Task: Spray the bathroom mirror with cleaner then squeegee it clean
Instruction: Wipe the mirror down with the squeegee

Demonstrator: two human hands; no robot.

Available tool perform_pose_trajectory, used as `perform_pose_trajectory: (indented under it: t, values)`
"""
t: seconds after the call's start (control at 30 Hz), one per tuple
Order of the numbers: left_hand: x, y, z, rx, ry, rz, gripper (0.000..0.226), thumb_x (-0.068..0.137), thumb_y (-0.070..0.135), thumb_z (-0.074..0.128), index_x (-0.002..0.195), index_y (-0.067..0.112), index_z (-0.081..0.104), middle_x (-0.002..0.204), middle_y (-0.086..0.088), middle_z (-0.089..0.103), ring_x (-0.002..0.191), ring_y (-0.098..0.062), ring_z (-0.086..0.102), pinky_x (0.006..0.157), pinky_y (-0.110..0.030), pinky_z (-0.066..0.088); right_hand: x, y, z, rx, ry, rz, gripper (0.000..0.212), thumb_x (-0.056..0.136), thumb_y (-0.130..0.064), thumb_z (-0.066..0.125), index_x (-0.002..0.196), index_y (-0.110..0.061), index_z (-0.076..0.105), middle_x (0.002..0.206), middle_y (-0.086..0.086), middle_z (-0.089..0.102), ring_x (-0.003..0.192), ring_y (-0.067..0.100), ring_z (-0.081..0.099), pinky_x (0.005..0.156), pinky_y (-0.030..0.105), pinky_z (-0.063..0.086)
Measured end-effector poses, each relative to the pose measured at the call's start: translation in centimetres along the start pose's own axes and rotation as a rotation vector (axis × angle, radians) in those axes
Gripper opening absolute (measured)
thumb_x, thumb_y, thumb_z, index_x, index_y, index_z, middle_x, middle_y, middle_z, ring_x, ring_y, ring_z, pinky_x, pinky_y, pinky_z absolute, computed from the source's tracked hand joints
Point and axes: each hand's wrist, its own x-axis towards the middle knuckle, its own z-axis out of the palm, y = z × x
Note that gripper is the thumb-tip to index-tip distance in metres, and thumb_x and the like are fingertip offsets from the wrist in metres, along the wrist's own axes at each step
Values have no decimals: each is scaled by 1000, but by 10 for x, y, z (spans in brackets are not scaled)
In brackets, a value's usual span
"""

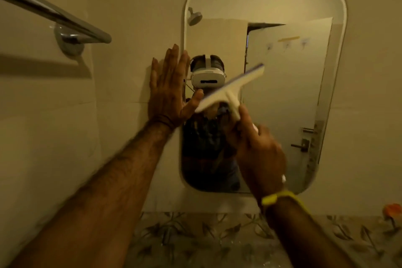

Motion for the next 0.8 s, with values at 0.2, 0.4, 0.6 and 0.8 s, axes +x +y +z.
perform_pose_trajectory:
  t: [0.2, 0.4, 0.6, 0.8]
  values:
    - [-4, 4, 0, -33, -4, -68, 84, 96, 50, 55, 159, 7, 21, 167, -21, 18, 157, -34, 13, 127, -57, 2, 55, -6, -6, 28, 38, 23, 57, 97, -28, 59, 149, -32, 36, 83, 3, 60, 61, 8, 41, 52, 22, 35]
    - [-33, 13, 4, 23, -53, -30, 83, 97, 63, 33, 159, 10, 21, 167, -20, 20, 156, -37, 15, 125, -57, 0, -27, 25, -7, 59, -34, 71, 47, 100, -27, 49, 146, -21, 42, 82, 7, 60, 58, 9, 37, 51, 19, 30]
    - [-37, 5, 15, 157, -40, 18, 88, 96, 65, 43, 162, 15, 13, 167, -20, 17, 156, -36, 14, 125, -58, -1, 51, 31, -9, 54, 140, 220, 57, 96, -40, 26, 151, -27, 32, 77, 7, 53, 59, 16, 42, 52, 25, 30]
    - [-38, 8, 11, 125, -49, 33, 85, 96, 61, 46, 161, 13, 18, 167, -23, 18, 156, -37, 14, 124, -61, 0, -24, 41, -8, 158, 79, 305, 53, 98, -25, 36, 150, -16, 32, 74, 15, 60, 59, 23, 49, 55, 25, 33]
